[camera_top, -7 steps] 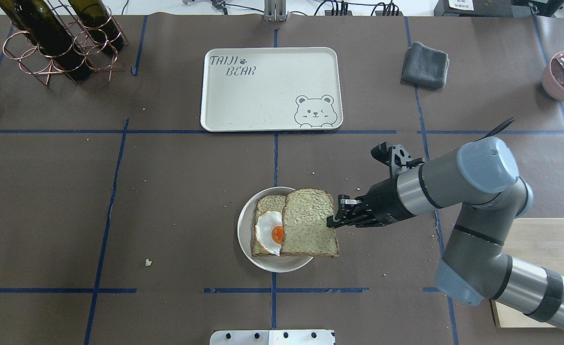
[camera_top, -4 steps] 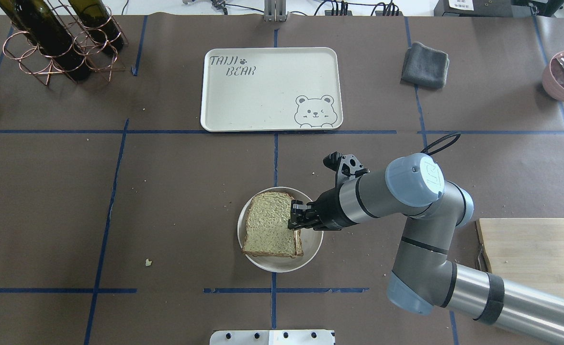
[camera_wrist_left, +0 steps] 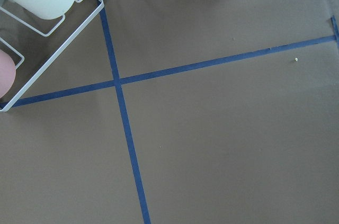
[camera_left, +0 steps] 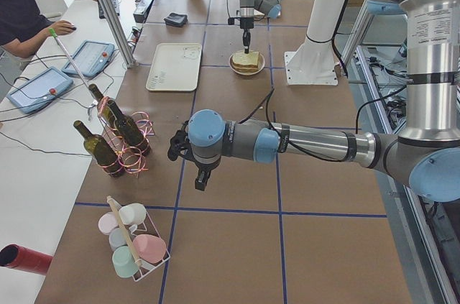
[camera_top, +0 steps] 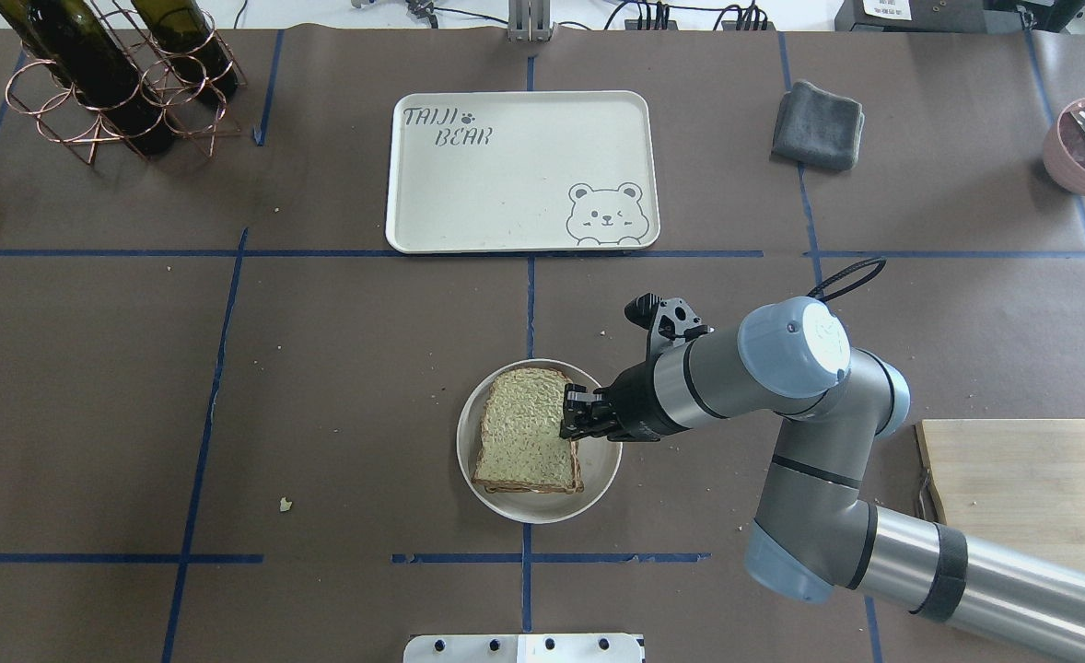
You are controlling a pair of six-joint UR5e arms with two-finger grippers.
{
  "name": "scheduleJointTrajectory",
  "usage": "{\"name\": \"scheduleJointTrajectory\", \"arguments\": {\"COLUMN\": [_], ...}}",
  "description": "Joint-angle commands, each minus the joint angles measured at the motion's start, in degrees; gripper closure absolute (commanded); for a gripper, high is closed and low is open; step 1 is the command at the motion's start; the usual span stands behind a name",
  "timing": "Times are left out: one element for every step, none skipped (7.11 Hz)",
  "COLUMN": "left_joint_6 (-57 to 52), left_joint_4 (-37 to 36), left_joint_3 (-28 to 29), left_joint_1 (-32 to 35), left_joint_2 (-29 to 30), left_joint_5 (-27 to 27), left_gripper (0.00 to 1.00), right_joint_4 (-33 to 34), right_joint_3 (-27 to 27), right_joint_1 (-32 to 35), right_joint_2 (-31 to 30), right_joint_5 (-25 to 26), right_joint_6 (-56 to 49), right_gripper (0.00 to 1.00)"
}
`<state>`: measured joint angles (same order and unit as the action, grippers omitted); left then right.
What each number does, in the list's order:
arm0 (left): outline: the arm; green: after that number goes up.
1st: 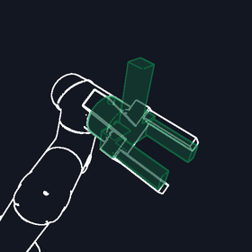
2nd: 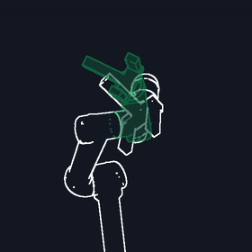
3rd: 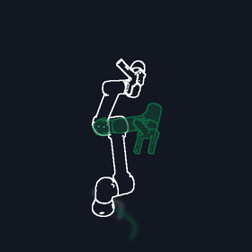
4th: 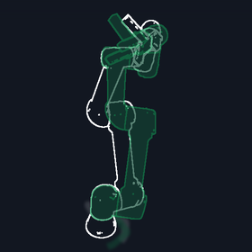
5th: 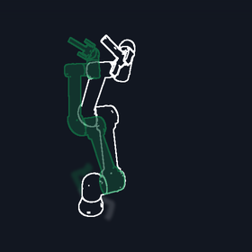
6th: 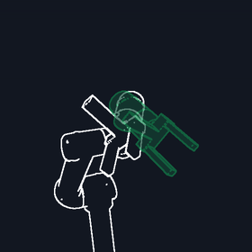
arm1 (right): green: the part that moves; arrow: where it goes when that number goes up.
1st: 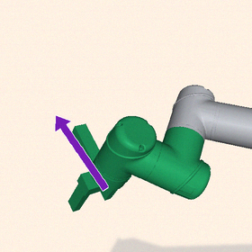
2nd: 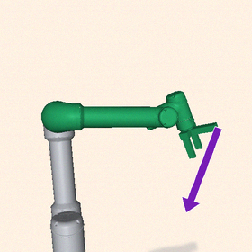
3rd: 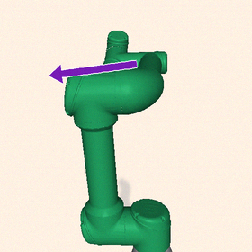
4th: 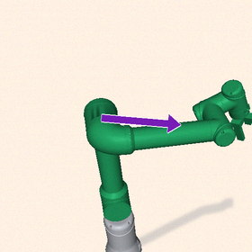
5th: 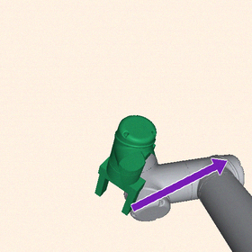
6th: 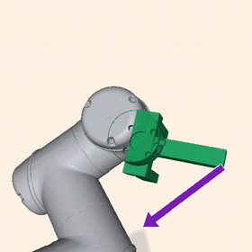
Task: Make sandwich and place on tray
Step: 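Open the right gripper and withdraw it from the sandwich while the left arm reaches in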
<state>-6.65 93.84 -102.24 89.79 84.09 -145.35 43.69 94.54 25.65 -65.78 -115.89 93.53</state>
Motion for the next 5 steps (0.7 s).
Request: {"name": "scheduleJointTrajectory", "arguments": {"left_joint_6": [6.9, 17.4, 34.9, 54.3, 73.4], "left_joint_4": [5.7, 15.4, 26.0, 37.4, 45.0], "left_joint_3": [0.1, 0.3, 0.3, 0.5, -0.1], "left_joint_1": [-3.1, -9.7, -18.2, -26.3, -36.2], "left_joint_2": [0.6, 0.6, 1.8, 4.5, 8.9], "left_joint_5": [-1.9, -3.4, -3.2, -1.6, 6.7], "left_gripper": [0.00, 0.00, 0.00, 0.00, 0.00], "right_joint_4": [0.3, 0.3, 0.3, 0.3, 0.2], "right_joint_3": [0.3, 2.0, 5.2, 7.7, 8.8], "right_joint_1": [0.2, 1.9, 3.7, 7.4, 12.5], "right_joint_2": [-0.1, -0.7, -4.7, -9.0, -12.2], "right_joint_5": [0.2, -0.7, -1.4, -3.3, -7.5], "right_joint_6": [0.2, 0.2, 0.2, 0.2, -0.3], "right_gripper": [0.00, 0.00, 0.00, 0.00, 0.00]}}
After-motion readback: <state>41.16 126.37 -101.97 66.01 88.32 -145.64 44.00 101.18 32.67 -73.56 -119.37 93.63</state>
